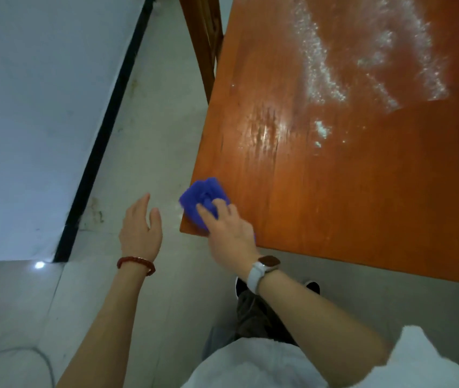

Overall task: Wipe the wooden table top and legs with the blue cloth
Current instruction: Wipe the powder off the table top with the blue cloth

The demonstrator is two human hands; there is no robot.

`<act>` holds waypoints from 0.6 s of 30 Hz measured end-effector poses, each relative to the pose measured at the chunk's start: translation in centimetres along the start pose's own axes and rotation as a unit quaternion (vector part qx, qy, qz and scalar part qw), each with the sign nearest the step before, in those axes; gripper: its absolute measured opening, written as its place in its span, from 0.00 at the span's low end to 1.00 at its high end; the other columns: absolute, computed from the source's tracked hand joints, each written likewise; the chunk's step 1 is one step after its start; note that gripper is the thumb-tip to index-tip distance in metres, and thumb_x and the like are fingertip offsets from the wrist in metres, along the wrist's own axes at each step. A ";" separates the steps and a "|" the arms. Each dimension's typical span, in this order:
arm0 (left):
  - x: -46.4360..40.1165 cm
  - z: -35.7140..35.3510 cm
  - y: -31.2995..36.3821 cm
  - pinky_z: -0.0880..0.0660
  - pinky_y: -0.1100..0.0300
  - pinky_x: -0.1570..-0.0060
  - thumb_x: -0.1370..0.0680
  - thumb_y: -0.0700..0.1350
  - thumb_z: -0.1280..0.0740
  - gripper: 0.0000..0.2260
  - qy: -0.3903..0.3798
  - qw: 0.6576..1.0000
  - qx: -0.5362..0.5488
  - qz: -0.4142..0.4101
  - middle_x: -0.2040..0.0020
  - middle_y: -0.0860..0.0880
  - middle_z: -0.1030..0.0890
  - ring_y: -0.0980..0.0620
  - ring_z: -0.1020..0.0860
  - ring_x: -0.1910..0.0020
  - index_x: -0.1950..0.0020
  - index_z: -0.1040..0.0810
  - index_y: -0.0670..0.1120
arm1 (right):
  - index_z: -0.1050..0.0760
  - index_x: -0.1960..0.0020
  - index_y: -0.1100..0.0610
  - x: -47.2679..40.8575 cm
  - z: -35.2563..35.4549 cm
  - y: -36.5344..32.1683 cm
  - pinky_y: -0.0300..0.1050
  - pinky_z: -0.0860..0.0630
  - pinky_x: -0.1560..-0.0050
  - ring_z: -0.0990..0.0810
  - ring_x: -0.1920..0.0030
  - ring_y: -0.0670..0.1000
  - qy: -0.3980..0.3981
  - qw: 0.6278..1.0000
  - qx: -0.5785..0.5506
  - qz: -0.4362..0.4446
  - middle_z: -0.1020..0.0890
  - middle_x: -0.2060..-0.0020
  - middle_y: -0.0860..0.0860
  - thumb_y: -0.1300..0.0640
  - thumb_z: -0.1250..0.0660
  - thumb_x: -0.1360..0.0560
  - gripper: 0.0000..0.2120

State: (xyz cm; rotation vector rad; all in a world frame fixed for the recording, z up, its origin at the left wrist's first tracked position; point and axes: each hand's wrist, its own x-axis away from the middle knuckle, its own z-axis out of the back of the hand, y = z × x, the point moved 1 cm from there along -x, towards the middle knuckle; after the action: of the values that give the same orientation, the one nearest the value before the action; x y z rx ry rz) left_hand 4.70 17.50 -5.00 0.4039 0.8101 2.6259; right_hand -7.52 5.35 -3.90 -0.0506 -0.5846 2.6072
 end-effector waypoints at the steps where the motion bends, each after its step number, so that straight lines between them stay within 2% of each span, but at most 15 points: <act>1: -0.4 0.8 -0.1 0.40 0.50 0.30 0.20 0.43 0.44 0.18 0.017 1.000 0.011 0.005 0.31 0.41 0.33 0.44 0.36 0.31 0.30 0.37 0.42 | 0.36 0.31 0.50 0.4 -0.5 -1.1 0.48 0.26 0.57 0.29 0.43 0.56 -0.057 0.996 -0.053 0.043 0.31 0.37 0.54 0.61 0.37 0.28 0.26; 3: -1.0 2.3 -0.3 0.41 0.53 0.32 0.20 0.42 0.44 0.18 0.034 0.999 0.014 0.003 0.31 0.40 0.34 0.45 0.36 0.31 0.30 0.36 0.42 | 0.35 0.31 0.49 0.8 -0.3 -1.1 0.48 0.27 0.48 0.31 0.40 0.52 -0.131 0.974 -0.163 0.082 0.32 0.37 0.52 0.60 0.39 0.26 0.24; 4: -1.2 2.8 -0.2 0.41 0.54 0.32 0.20 0.42 0.44 0.18 0.033 0.999 0.012 -0.003 0.31 0.40 0.34 0.44 0.36 0.31 0.30 0.36 0.41 | 0.34 0.32 0.48 0.9 0.3 -0.2 0.44 0.29 0.45 0.31 0.40 0.50 -0.123 0.968 -0.205 0.078 0.31 0.38 0.51 0.60 0.39 0.26 0.23; 6: -1.5 3.1 0.0 0.40 0.53 0.32 0.21 0.42 0.43 0.19 0.020 1.000 0.004 -0.018 0.31 0.40 0.33 0.44 0.36 0.31 0.30 0.37 0.41 | 0.30 0.34 0.50 0.6 1.8 2.5 0.36 0.33 0.45 0.29 0.44 0.45 -0.079 0.957 -0.278 0.029 0.29 0.42 0.50 0.61 0.39 0.28 0.23; 9: -1.5 1.6 1.0 0.39 0.52 0.32 0.21 0.42 0.42 0.19 -0.013 0.999 -0.007 -0.047 0.32 0.40 0.32 0.44 0.35 0.32 0.30 0.36 0.42 | 0.28 0.37 0.52 -0.4 5.5 7.6 0.32 0.31 0.48 0.28 0.50 0.46 0.038 0.943 -0.321 -0.076 0.30 0.47 0.51 0.60 0.42 0.32 0.24; 11: -1.3 -0.2 2.3 0.40 0.55 0.32 0.21 0.44 0.42 0.20 -0.057 0.996 -0.003 -0.066 0.31 0.41 0.33 0.46 0.36 0.31 0.29 0.38 0.42 | 0.29 0.36 0.54 -1.5 7.7 10.9 0.28 0.33 0.52 0.28 0.52 0.48 0.137 0.939 -0.277 -0.150 0.29 0.46 0.55 0.62 0.41 0.29 0.22; 12: -1.1 -1.2 3.1 0.40 0.56 0.32 0.21 0.44 0.42 0.21 -0.085 0.993 0.001 -0.078 0.30 0.43 0.35 0.47 0.37 0.31 0.29 0.39 0.43 | 0.30 0.34 0.55 -2.1 8.4 12.3 0.30 0.32 0.53 0.28 0.51 0.51 0.177 0.937 -0.233 -0.192 0.29 0.44 0.57 0.63 0.40 0.27 0.21; 13: -0.8 -2.2 3.7 0.40 0.56 0.31 0.21 0.45 0.43 0.22 -0.112 0.990 0.002 -0.090 0.29 0.44 0.36 0.48 0.37 0.30 0.28 0.41 0.44 | 0.32 0.33 0.55 -2.8 8.7 13.3 0.37 0.31 0.53 0.27 0.49 0.54 0.199 0.932 -0.184 -0.239 0.30 0.41 0.58 0.64 0.39 0.26 0.22; 15: -0.6 -3.7 4.5 0.40 0.56 0.30 0.21 0.46 0.43 0.23 -0.151 0.984 0.005 -0.096 0.27 0.45 0.39 0.49 0.39 0.29 0.27 0.44 0.46 | 0.36 0.30 0.55 -4.7 8.2 14.1 0.51 0.30 0.49 0.30 0.41 0.59 0.179 0.923 -0.106 -0.323 0.34 0.36 0.59 0.63 0.40 0.25 0.24; 17: -0.8 -4.0 4.4 0.36 0.56 0.32 0.21 0.45 0.43 0.23 -0.146 0.986 0.033 -0.073 0.28 0.46 0.37 0.49 0.36 0.31 0.27 0.43 0.47 | 0.40 0.28 0.54 -6.7 7.0 12.8 0.54 0.30 0.45 0.34 0.37 0.61 0.112 0.932 -0.020 -0.343 0.37 0.33 0.59 0.62 0.41 0.26 0.26; 18: -1.1 -3.6 4.1 0.34 0.55 0.35 0.21 0.44 0.43 0.22 -0.131 0.988 0.058 -0.053 0.30 0.46 0.33 0.48 0.32 0.33 0.27 0.42 0.47 | 0.41 0.28 0.53 -7.6 6.4 11.5 0.53 0.30 0.45 0.35 0.36 0.60 0.083 0.946 0.025 -0.313 0.38 0.32 0.58 0.62 0.41 0.26 0.28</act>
State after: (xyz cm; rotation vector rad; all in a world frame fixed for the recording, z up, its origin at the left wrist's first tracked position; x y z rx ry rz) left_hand 3.28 12.13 -5.65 0.7009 0.8712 2.3710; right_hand -6.55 -9.78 -3.33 -0.0573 -0.3907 1.9740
